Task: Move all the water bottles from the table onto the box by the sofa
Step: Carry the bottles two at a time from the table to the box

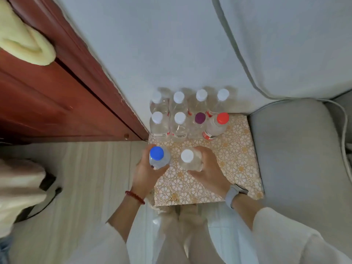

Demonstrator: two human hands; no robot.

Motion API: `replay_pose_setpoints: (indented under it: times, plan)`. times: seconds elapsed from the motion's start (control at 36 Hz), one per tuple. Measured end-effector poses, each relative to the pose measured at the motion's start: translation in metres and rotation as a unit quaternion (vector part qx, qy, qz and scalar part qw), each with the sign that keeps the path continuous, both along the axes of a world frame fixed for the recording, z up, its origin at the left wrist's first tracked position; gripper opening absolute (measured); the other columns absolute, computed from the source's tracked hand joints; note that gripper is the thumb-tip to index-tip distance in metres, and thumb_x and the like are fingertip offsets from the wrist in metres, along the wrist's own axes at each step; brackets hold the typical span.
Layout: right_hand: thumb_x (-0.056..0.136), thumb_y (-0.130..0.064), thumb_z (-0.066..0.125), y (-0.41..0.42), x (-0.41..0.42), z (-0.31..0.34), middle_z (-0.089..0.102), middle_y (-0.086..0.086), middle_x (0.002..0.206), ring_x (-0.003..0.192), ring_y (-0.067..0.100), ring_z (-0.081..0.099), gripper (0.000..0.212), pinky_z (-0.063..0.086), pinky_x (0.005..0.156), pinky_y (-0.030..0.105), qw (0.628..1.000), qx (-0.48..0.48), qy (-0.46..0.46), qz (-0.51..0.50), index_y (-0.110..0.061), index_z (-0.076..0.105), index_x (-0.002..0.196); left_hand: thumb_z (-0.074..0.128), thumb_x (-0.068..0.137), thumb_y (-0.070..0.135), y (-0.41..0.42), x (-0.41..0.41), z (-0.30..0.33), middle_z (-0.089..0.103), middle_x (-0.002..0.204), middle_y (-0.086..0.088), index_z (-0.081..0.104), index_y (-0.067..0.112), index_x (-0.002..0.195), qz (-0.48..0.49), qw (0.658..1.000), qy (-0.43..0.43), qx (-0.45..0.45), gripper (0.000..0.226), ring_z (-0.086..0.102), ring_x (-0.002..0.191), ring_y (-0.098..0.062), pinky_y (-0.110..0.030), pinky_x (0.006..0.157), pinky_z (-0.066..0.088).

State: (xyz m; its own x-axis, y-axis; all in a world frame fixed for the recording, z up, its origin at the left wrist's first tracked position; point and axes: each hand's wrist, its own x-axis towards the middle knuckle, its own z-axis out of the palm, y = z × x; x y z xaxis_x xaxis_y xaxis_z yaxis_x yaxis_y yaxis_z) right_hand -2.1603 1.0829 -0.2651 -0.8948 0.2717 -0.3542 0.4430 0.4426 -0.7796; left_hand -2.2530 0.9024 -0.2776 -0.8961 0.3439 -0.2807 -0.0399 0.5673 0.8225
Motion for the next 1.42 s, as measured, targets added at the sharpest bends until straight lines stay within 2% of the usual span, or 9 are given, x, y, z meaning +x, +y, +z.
replay_pose_setpoints:
  times: [0.11,0.25,0.36,0.44,0.56,0.69,0.86,1.03,1.42]
  plan:
    - [0.074,-0.011,0.071,0.003,-0.016,-0.015,0.03,-0.001,0.121,0.121,0.022,0.032,0.067,0.039,0.101,0.043,1.0,-0.02,0.014,-0.002,-0.018,0.035,0.13,0.082,0.064,0.013,0.005,-0.01,-0.017,0.053,0.114,0.002,0.043,0.019,0.123,-0.004,1.0,0.024,-0.002,0.071,0.057,0.084,-0.006,-0.003,0.066,0.042]
    - [0.078,-0.011,0.068,0.005,-0.028,-0.026,0.032,-0.002,0.128,0.123,0.015,0.036,0.068,0.044,0.101,0.038,0.997,-0.071,0.022,-0.01,-0.021,0.031,0.134,0.082,0.061,0.002,0.015,-0.013,-0.027,0.046,0.113,-0.008,0.048,0.009,0.121,0.011,0.997,0.071,0.018,0.069,0.052,0.091,-0.007,-0.006,0.081,0.04]
    - [0.081,-0.009,0.065,0.003,-0.035,-0.031,0.033,0.0,0.138,0.125,0.011,0.038,0.071,0.046,0.1,0.038,0.997,-0.074,0.023,-0.022,-0.022,0.026,0.139,0.08,0.064,0.005,0.022,-0.012,-0.024,0.045,0.117,-0.003,0.044,0.01,0.125,0.004,0.997,0.07,0.031,0.071,0.053,0.103,-0.018,-0.039,0.087,0.052]
    - [0.081,-0.019,0.066,0.002,-0.035,-0.031,0.034,0.002,0.142,0.128,0.015,0.038,0.078,0.044,0.101,0.042,0.998,-0.051,0.022,-0.019,-0.021,0.018,0.142,0.08,0.065,0.005,0.019,-0.014,-0.02,0.042,0.126,-0.007,0.037,0.013,0.132,-0.018,0.998,0.052,0.026,0.08,0.051,0.112,-0.021,-0.046,0.088,0.052]
    - [0.077,-0.028,0.07,0.0,-0.036,-0.023,0.036,-0.001,0.14,0.127,0.017,0.04,0.081,0.045,0.099,0.043,0.999,-0.022,0.035,-0.029,-0.023,0.021,0.141,0.076,0.071,0.007,0.011,-0.021,-0.012,0.043,0.13,-0.008,0.037,0.02,0.133,-0.056,0.997,0.051,0.023,0.074,0.05,0.116,-0.02,-0.045,0.092,0.05]
    - [0.08,-0.015,0.067,-0.008,-0.038,-0.017,0.032,0.006,0.133,0.123,0.022,0.039,0.067,0.046,0.096,0.044,0.998,-0.01,0.059,-0.023,-0.019,0.031,0.136,0.079,0.068,0.008,0.009,-0.027,-0.008,0.051,0.124,-0.006,0.049,0.016,0.123,-0.057,0.995,0.082,0.006,0.064,0.053,0.104,-0.012,-0.03,0.083,0.052]
    - [0.078,-0.004,0.067,-0.012,-0.039,-0.017,0.026,0.004,0.128,0.116,0.022,0.043,0.066,0.051,0.091,0.045,0.996,-0.014,0.076,-0.041,-0.017,0.036,0.135,0.081,0.064,0.007,0.013,-0.023,-0.01,0.052,0.12,-0.006,0.051,0.014,0.12,0.002,0.997,0.077,0.016,0.064,0.052,0.096,-0.006,-0.027,0.078,0.053]
    - [0.08,-0.007,0.066,-0.014,-0.045,-0.017,0.025,0.006,0.131,0.115,0.021,0.043,0.064,0.052,0.09,0.044,0.996,-0.015,0.07,-0.045,-0.017,0.035,0.135,0.081,0.064,0.007,0.016,-0.026,-0.009,0.052,0.121,-0.009,0.051,0.011,0.12,0.003,0.998,0.064,0.021,0.064,0.053,0.098,-0.012,-0.037,0.081,0.056]
    - [0.079,-0.008,0.068,-0.021,-0.048,-0.008,0.025,0.009,0.135,0.122,0.021,0.041,0.07,0.048,0.096,0.04,0.996,-0.01,0.062,-0.059,-0.011,0.029,0.138,0.081,0.067,0.013,0.018,-0.025,-0.013,0.047,0.121,-0.002,0.045,0.017,0.121,-0.002,0.998,0.06,0.003,0.065,0.053,0.101,-0.013,-0.04,0.083,0.055]
